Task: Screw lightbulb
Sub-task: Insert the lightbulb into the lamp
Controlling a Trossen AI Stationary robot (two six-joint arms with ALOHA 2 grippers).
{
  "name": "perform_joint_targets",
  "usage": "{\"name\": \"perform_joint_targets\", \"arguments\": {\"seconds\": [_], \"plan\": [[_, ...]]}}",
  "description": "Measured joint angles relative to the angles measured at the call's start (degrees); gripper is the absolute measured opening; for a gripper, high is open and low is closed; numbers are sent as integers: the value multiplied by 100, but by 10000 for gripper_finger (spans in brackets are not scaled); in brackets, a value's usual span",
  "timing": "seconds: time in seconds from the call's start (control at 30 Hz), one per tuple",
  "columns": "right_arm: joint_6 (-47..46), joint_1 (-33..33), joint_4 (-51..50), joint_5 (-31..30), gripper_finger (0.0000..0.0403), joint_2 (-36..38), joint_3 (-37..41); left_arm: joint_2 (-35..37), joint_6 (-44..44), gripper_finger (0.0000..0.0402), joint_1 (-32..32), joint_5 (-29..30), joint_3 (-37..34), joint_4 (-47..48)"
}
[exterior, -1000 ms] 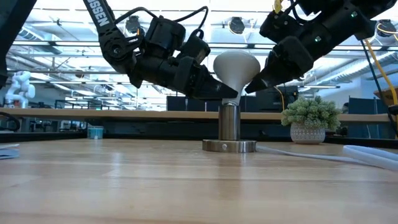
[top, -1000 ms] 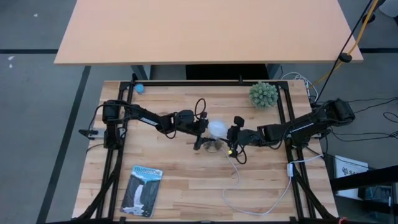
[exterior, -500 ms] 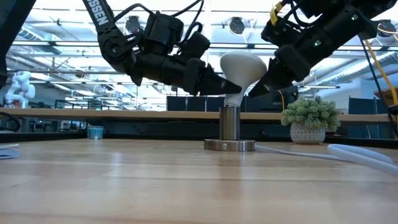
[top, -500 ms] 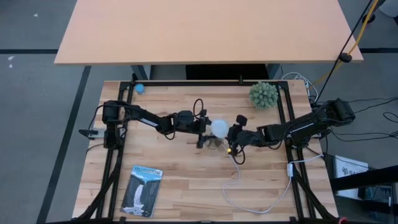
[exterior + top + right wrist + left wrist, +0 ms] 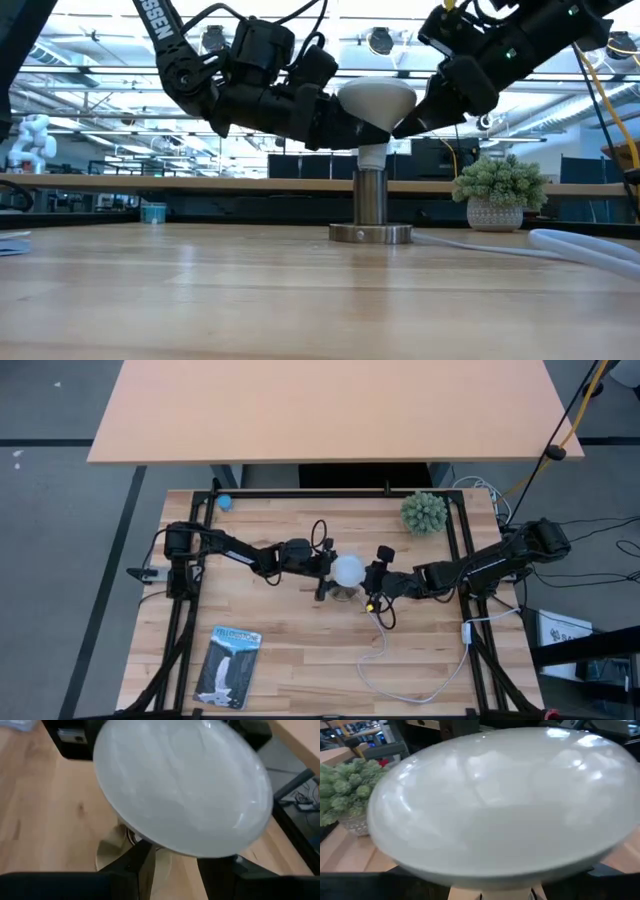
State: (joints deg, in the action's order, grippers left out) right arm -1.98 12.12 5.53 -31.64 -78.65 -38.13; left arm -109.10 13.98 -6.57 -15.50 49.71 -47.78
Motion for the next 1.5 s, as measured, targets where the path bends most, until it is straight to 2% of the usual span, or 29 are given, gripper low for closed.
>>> {"name": "perform_joint_targets", "arguments": {"seconds": [0.43,0.67,0.87,1.5], "plan": [[-182,0,11,0,129,0,-61,0,-227,245,-8,-26,-378,-823],[-184,0,25,-2,130,0,-61,-308,-337,245,113,18,-417,-1357],[-184,0,27,-2,130,0,-61,-354,-343,245,94,515,-417,-1363],[-334,0,-303,9,130,0,-63,-354,-348,245,85,548,-417,-1317]]}}
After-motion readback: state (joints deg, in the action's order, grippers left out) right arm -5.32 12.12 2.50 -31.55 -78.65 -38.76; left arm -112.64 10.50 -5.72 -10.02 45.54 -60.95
